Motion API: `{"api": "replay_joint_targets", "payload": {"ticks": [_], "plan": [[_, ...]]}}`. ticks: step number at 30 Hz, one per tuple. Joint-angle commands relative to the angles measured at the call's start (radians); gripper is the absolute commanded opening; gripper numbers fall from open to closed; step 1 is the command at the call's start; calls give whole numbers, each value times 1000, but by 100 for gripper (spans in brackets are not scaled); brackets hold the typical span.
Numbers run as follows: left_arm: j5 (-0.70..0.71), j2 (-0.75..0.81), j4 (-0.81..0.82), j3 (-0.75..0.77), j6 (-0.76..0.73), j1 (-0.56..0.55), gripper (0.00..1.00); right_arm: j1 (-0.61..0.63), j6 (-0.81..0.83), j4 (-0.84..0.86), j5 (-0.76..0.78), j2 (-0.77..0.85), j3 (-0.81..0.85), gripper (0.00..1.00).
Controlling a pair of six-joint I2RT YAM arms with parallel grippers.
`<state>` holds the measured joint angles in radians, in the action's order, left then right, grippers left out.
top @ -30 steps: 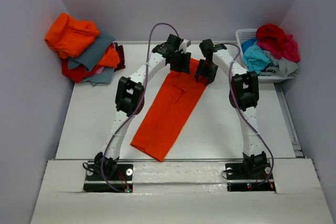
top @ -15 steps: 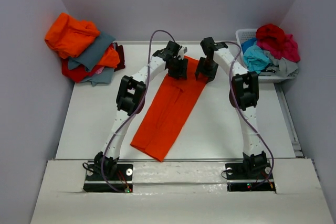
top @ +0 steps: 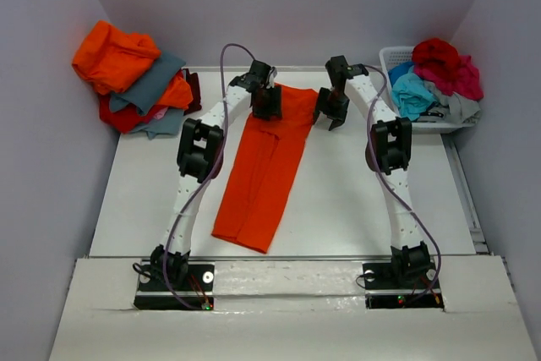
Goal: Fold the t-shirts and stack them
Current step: Fold the tshirt
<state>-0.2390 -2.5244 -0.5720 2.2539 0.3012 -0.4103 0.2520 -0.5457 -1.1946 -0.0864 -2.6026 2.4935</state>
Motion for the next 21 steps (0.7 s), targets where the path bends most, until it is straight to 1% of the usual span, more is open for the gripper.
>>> {"api": "replay_joint_targets", "payload": {"ticks": [1,6,10,14,15,16,17,20,21], "plan": [[153,19,-91,-89,13,44,62,-11,47,4,-36,-5,8,65],[214,29,-109,-102,50,96,62,-11,66,10,-78,24,7,65],[222,41,-101,-109,70,105,63,-11,92,0,-122,79,-8,65],[228,26,-115,-80,87,105,63,21,141,-5,-150,174,-122,65],[230,23,-118,-73,93,105,63,32,145,-2,-150,220,-148,65],[228,18,-121,-68,98,105,63,41,148,-2,-153,220,-174,65],[230,13,-124,-62,104,105,63,62,150,7,-159,270,-238,65],[276,7,-134,-50,124,105,63,110,145,30,-179,383,-349,65],[280,4,-137,-44,125,105,63,124,145,42,-188,409,-423,65]]}}
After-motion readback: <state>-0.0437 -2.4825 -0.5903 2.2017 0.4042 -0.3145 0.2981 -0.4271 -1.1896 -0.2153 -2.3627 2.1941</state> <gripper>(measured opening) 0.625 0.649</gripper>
